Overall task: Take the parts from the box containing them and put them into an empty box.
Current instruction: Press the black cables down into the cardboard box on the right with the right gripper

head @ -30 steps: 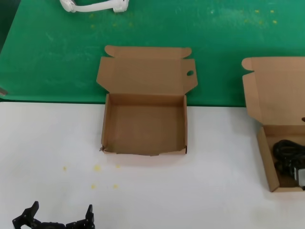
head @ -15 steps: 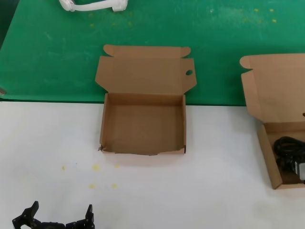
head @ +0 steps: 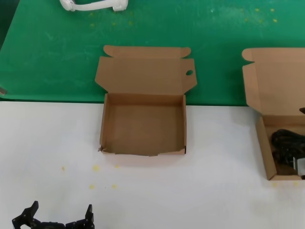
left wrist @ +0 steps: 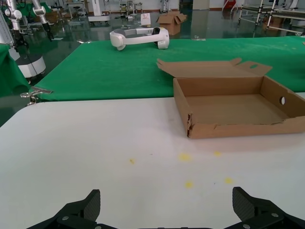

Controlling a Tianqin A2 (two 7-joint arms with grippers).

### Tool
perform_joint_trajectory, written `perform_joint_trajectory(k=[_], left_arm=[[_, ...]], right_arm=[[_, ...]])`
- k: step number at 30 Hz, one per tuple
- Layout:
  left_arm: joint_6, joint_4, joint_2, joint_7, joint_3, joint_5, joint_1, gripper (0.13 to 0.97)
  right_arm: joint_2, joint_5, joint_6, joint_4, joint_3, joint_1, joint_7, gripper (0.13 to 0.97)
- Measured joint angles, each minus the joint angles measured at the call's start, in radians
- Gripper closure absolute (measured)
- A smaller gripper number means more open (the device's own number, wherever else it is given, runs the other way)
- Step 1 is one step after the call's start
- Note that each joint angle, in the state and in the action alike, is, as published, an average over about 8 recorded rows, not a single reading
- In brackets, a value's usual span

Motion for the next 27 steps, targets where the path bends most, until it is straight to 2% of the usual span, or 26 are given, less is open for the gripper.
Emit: perform_joint_trajectory(k=[8,14,24,27], left_arm=[[0.0,0.0,0.0,0.0,0.0,0.0,0.0,0.132],[0.0,0.0,0.0,0.0,0.0,0.0,0.0,0.132],[0.0,0.0,0.0,0.0,0.0,0.0,0.0,0.132],[0.0,0.0,0.0,0.0,0.0,0.0,0.0,0.132]], right_arm=[[0.037,0.0,0.033,0.07,0.0,-0.001,0.004,0.254],[0.049,0.0,0.042,0.087,0.0,-0.004,0.007,0.375],[-0.021,-0.015,-0.028,-0.061,0.0,0.008,0.022,0.631],[-0.054,-0.067,-0.07,-0.132,0.0,0.02,0.07,0.631]])
